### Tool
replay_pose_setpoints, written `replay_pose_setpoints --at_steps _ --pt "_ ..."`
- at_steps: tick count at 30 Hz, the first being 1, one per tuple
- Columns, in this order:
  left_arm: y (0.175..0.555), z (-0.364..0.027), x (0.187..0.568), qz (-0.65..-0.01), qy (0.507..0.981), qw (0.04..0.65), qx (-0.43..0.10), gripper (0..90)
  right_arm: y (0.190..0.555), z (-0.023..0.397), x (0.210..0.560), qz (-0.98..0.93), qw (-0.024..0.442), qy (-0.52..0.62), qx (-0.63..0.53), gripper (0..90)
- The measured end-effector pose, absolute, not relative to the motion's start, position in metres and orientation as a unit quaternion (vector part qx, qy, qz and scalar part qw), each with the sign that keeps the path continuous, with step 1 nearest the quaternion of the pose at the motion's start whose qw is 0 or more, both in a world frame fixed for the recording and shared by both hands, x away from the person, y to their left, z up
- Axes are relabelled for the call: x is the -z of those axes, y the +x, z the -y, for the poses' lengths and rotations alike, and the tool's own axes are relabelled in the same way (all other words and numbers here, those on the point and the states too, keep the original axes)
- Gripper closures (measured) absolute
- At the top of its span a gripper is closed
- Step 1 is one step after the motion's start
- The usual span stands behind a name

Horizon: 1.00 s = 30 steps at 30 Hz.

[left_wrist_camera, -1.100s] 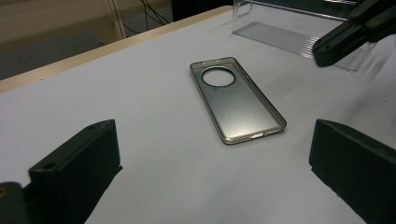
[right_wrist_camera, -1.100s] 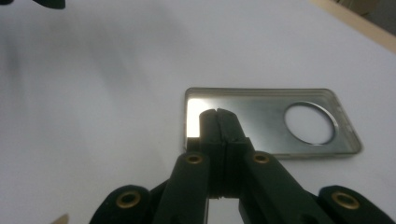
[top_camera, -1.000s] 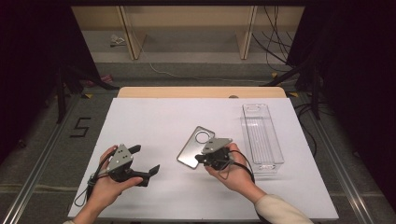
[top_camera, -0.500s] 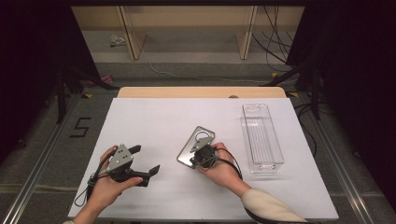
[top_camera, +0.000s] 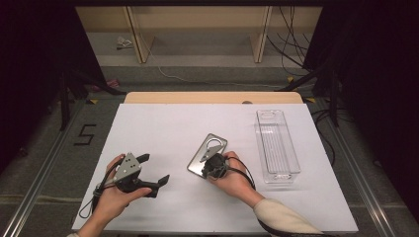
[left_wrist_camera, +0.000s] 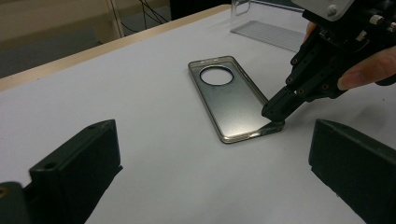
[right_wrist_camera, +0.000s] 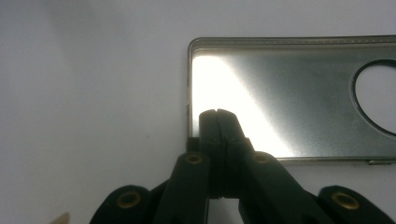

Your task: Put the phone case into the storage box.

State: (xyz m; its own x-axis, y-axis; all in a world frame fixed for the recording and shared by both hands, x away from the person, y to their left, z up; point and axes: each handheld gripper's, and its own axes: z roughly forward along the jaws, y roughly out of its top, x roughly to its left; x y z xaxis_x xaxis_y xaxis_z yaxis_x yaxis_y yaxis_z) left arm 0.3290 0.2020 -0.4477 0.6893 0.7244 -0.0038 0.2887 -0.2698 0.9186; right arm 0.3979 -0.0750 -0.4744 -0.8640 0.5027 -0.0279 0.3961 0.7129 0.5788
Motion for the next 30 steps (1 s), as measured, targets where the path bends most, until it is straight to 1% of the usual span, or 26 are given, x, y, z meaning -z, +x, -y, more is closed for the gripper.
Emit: replay_pose_setpoints --at_steps 30 --pt "0.329 -0.203 0.448 -0.331 0.768 0.505 -0.215 1.8 0.405 0.090 0.465 -0.942 0.087 0.229 -0.231 90.0"
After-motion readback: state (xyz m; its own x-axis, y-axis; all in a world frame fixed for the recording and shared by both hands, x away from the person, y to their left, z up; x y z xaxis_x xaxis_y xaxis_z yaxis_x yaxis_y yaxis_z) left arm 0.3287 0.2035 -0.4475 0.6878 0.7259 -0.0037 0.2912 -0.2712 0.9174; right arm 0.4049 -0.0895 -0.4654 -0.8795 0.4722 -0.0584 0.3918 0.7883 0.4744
